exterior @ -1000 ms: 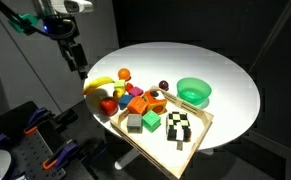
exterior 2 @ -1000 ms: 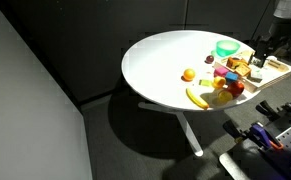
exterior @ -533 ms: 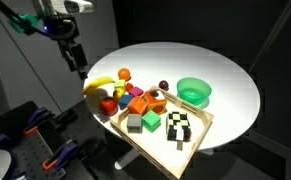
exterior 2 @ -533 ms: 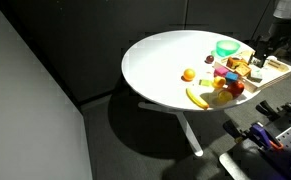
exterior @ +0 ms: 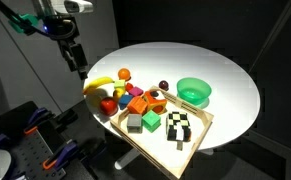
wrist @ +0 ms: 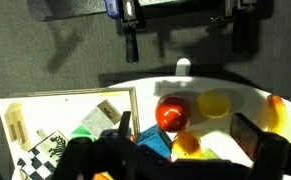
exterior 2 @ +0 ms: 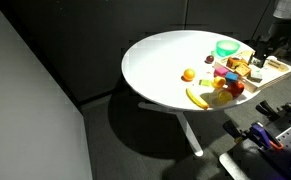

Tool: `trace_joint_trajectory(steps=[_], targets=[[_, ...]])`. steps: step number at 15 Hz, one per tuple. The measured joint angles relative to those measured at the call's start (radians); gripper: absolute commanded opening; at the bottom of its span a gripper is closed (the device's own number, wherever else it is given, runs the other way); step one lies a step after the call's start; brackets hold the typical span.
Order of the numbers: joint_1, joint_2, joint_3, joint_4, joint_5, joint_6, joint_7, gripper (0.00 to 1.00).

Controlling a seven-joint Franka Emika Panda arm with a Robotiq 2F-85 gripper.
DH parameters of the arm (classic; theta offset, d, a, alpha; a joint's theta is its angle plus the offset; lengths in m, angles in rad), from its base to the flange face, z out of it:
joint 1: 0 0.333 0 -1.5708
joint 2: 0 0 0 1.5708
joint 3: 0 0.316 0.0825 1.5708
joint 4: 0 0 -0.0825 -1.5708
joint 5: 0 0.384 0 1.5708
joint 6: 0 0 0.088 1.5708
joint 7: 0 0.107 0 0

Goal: Put the plastic lemon on the grey block in the crate

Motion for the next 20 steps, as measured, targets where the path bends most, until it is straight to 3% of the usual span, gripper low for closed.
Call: trace_joint_trajectory(steps=[8,20], targets=[[0.0,0.023,0.0,0.0,0.0,0.016,0.0,1.0],[-0.001,0.228,0.0,0.0,0.0,0.268,-0.003,1.0]])
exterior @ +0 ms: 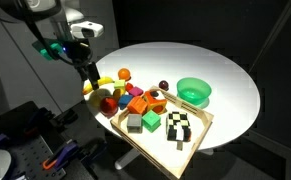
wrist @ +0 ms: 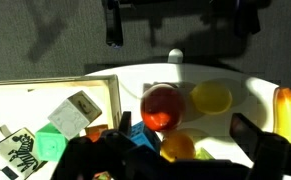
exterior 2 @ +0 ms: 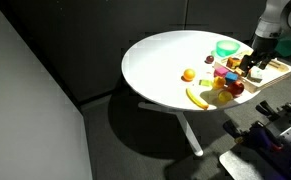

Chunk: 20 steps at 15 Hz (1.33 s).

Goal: Put the plastic lemon on the grey block in the crate

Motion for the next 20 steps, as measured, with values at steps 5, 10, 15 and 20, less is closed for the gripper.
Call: trace_joint_trajectory(steps=[5,10,15,20], targets=[[0.01,0.086,0.0,0.0,0.0,0.028,-0.062,1.0],[0.027,0.13,0.0,0.0,0.0,0.03,-0.156,1.0],[0.042,0.143,0.0,0.001,0.0,0.043,-0.22,1.0],[0.057,0.17,0.001,0.008,-0.001,0.052,-0.306,1.0]])
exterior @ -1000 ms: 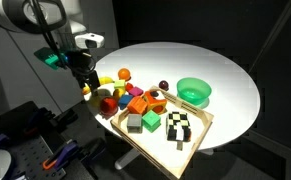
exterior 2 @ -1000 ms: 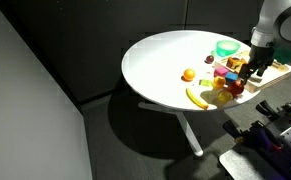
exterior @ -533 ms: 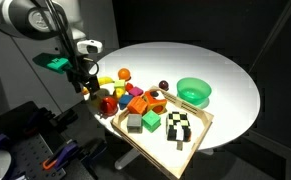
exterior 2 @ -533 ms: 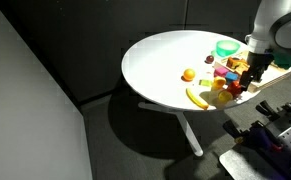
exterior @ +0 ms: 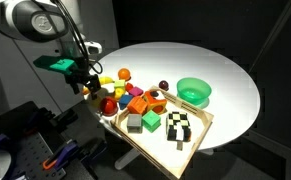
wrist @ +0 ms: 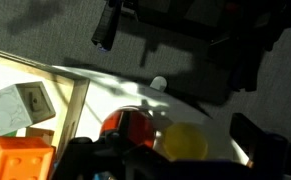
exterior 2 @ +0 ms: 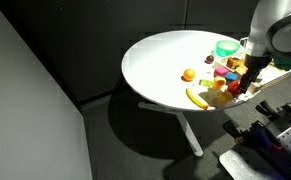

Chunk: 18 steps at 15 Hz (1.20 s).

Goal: Put the plastic lemon on the grey block in the crate

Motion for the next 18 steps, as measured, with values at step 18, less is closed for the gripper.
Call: trace_joint_trajectory(steps=[18], targets=[[0.006,0.073,0.001,0.068,-0.001,0.012,-0.095,1.0]])
